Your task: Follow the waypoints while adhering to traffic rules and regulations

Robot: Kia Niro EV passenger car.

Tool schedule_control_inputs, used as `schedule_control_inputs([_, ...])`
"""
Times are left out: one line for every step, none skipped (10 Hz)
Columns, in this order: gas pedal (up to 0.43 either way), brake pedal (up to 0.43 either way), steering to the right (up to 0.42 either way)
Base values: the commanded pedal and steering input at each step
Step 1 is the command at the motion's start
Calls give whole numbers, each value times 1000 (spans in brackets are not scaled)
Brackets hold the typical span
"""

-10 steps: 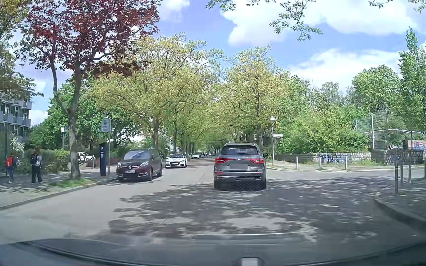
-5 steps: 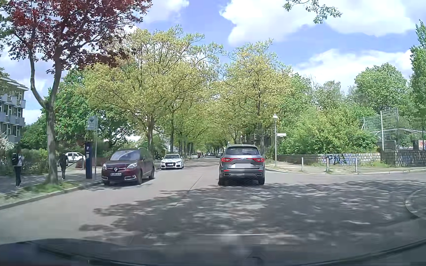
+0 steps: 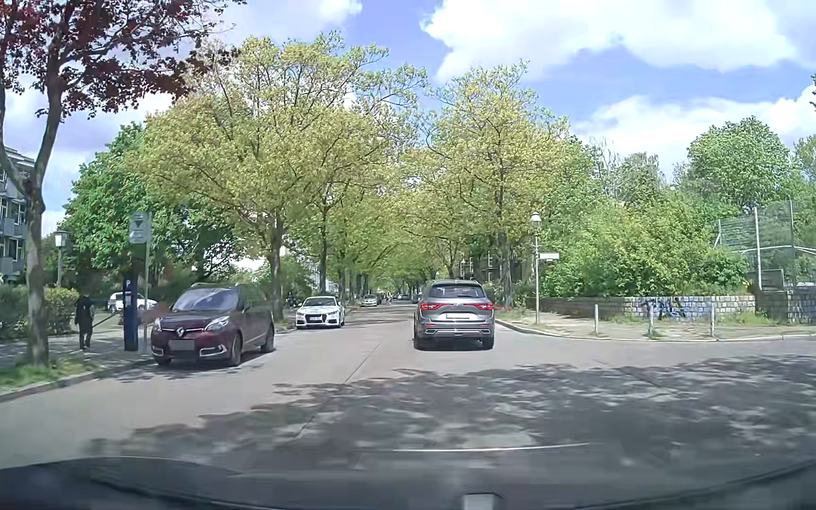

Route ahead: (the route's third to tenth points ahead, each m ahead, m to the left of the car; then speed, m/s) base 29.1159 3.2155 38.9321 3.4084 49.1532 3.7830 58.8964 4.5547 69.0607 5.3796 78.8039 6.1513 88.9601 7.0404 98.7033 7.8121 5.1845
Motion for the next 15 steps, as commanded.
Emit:
schedule_control_inputs([268,24,-9])
schedule_control_inputs([268,24,-9])
schedule_control_inputs([268,24,-9])
schedule_control_inputs([268,18,-9])
schedule_control_inputs([268,24,-9])
schedule_control_inputs([268,24,-9])
schedule_control_inputs([268,24,-9])
schedule_control_inputs([268,24,-9])
schedule_control_inputs([268,24,-9])
schedule_control_inputs([268,24,-9])
schedule_control_inputs([268,24,-9])
schedule_control_inputs([268,18,-9])
schedule_control_inputs([268,18,-11])
schedule_control_inputs([268,24,-14])
schedule_control_inputs([268,24,-18])
